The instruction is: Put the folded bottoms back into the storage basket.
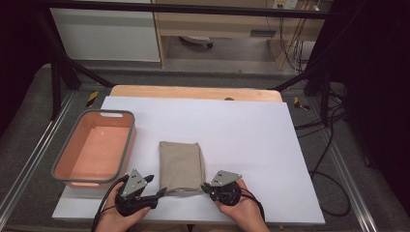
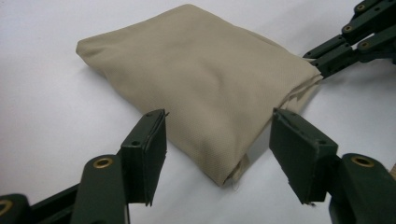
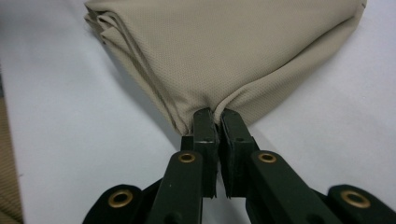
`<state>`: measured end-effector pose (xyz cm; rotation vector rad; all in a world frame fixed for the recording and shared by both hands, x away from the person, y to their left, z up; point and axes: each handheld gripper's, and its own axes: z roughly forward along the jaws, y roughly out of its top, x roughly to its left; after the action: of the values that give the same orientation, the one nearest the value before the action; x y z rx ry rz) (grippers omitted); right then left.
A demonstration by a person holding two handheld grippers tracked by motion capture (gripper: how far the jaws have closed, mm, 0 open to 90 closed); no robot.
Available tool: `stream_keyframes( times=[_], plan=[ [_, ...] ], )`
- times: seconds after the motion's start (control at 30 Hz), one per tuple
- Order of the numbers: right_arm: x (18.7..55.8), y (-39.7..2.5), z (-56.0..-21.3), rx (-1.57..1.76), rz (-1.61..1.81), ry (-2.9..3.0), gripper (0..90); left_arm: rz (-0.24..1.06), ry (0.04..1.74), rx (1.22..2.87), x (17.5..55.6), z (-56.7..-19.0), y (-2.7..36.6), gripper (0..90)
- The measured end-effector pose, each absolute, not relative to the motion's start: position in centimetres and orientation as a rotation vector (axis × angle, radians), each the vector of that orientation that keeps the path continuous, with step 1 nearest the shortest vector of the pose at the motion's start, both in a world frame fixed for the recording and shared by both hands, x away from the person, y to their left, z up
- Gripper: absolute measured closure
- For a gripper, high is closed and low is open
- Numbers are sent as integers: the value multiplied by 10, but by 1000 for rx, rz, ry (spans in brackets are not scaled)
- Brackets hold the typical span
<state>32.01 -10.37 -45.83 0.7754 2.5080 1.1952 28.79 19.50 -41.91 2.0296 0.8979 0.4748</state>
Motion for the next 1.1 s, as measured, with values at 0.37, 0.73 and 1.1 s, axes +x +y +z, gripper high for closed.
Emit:
stream_keyframes(
  times=[0.37, 0.73, 1.1],
  plan=[
    [285, -121, -453, 800, 1194, 2543, 864, 500, 901, 2030, 307, -412, 178, 231],
    [287, -119, -458, 834, 1182, 2555, 859, 505, 908, 2076, 377, -402, 137, 139],
    [289, -118, -457, 867, 1173, 2564, 857, 526, 1030, 2098, 421, -421, 139, 191]
  ],
)
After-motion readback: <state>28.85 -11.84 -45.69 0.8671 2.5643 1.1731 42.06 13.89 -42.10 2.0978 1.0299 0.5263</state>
